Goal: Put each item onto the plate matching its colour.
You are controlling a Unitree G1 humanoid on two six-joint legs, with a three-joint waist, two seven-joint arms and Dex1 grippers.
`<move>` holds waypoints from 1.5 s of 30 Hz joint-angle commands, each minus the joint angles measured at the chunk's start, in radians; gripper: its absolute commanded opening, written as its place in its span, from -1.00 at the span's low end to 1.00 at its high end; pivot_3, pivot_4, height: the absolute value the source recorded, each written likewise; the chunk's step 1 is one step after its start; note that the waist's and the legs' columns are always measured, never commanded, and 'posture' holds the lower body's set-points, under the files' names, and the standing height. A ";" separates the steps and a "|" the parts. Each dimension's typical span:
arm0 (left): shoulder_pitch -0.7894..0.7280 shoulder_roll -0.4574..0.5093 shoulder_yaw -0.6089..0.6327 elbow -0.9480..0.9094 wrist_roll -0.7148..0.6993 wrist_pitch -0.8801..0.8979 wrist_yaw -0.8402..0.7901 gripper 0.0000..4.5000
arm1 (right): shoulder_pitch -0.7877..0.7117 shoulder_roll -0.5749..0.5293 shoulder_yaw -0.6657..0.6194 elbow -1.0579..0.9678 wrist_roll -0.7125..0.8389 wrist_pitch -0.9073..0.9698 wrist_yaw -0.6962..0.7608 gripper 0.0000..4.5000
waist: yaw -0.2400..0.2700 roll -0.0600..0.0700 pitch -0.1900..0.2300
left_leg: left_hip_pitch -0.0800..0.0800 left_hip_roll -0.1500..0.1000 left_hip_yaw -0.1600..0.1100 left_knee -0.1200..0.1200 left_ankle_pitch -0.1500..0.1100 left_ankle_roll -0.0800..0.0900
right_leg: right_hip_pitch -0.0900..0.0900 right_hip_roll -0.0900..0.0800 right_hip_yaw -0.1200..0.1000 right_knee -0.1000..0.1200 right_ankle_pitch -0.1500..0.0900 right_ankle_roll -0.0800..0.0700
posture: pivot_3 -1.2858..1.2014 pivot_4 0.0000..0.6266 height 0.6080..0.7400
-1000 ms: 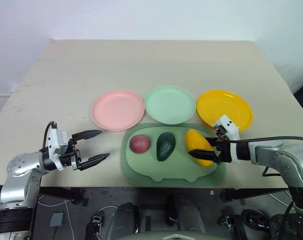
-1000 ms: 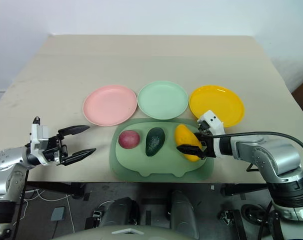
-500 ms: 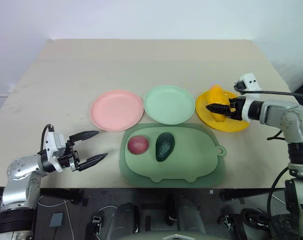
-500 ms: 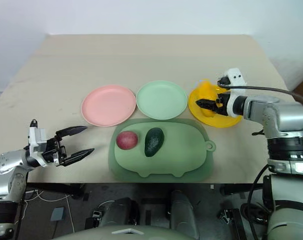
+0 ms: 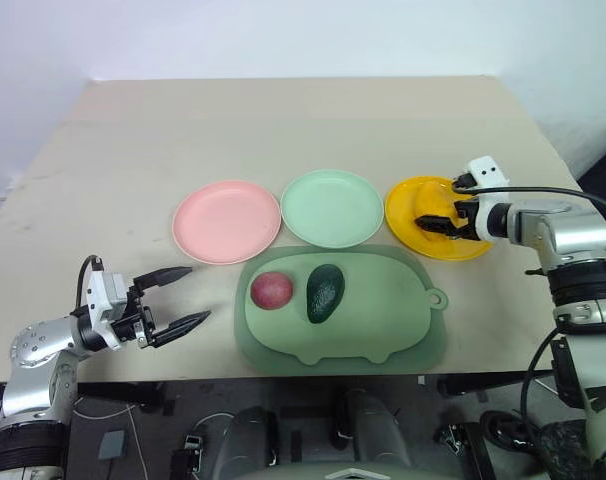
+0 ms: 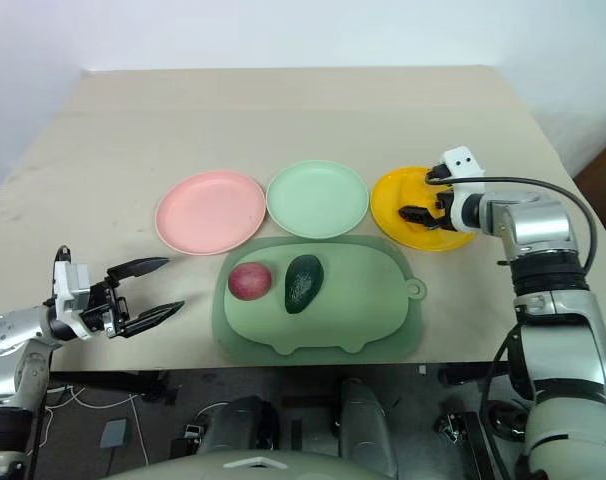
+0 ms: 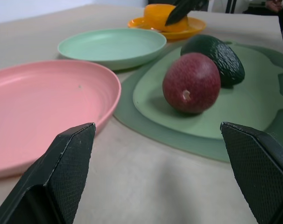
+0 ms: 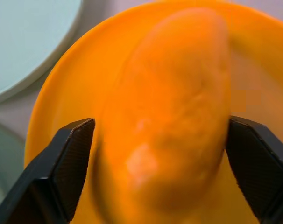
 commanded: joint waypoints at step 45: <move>0.067 -0.018 0.003 -0.165 0.003 0.009 0.093 1.00 | -0.337 0.377 0.688 0.150 -0.225 -1.091 0.717 0.99 | -0.006 0.002 0.001 | 0.001 0.000 0.004 0.000 0.004 -0.008 | -0.003 0.002 0.001 0.002 0.001 -0.002 | 0.03 -0.52 0.89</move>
